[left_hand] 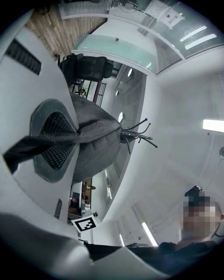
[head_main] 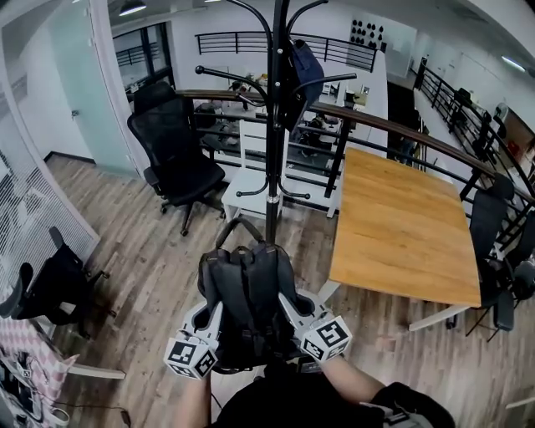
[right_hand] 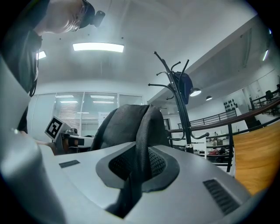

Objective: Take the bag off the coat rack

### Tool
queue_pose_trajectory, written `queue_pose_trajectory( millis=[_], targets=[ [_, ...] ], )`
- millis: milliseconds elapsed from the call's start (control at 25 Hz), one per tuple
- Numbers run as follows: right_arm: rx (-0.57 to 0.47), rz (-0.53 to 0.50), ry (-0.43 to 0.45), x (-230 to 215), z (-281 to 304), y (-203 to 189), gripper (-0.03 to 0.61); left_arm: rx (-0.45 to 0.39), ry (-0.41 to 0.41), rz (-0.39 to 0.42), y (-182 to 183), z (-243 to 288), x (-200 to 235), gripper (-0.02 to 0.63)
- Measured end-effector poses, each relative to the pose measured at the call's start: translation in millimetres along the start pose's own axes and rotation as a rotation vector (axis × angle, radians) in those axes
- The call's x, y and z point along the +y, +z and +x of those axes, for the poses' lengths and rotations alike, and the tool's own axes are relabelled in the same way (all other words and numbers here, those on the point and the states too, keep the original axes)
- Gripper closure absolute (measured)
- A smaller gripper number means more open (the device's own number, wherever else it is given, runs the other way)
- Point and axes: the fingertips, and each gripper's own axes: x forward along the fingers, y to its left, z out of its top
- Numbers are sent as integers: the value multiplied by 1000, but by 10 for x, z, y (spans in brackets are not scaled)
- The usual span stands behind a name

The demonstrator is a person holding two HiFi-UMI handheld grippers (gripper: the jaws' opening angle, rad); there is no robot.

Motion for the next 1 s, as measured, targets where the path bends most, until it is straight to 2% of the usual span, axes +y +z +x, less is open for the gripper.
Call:
queue_pose_trajectory(
  millis=[480,1000],
  targets=[
    [1,1,-11,352,-311,-118,528,13,-29,-24,-114,-443,-199,569],
    [17,1,-12,358,-376,-126,528,10,-51,-15,-132,-453,-248,569]
  ],
)
